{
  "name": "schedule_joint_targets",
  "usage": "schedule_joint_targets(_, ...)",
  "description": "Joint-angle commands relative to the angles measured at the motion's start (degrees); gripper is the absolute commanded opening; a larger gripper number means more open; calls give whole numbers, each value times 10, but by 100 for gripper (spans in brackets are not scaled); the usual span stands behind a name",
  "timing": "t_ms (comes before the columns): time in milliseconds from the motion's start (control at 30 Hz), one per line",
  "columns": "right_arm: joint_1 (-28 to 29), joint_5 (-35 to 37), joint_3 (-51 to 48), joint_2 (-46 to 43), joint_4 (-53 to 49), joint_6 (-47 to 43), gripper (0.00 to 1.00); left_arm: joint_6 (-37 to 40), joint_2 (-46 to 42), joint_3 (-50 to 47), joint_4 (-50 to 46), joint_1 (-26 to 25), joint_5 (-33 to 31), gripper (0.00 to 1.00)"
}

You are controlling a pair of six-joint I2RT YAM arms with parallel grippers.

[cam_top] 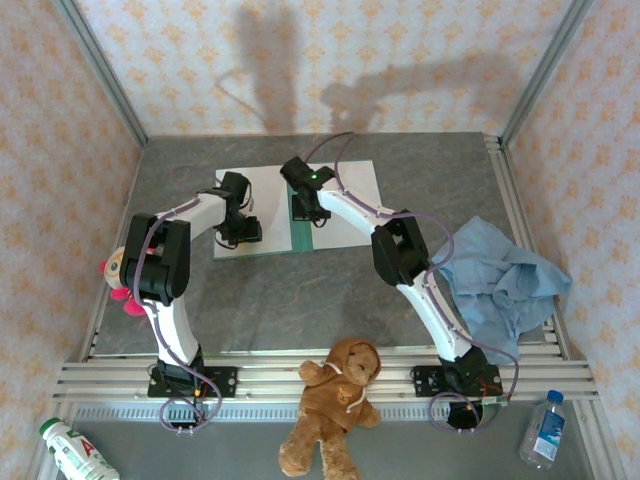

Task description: Put the files into the folder

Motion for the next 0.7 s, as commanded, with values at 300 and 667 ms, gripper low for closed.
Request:
schedule_joint_targets(300,-20,58,-20,28,-48,-9,6,12,22,-4,-36,-2,-11,37)
schedule_joint_targets(667,-22,47,12,22,-57,-9,6,12,24,-4,-36,-2,-12,37)
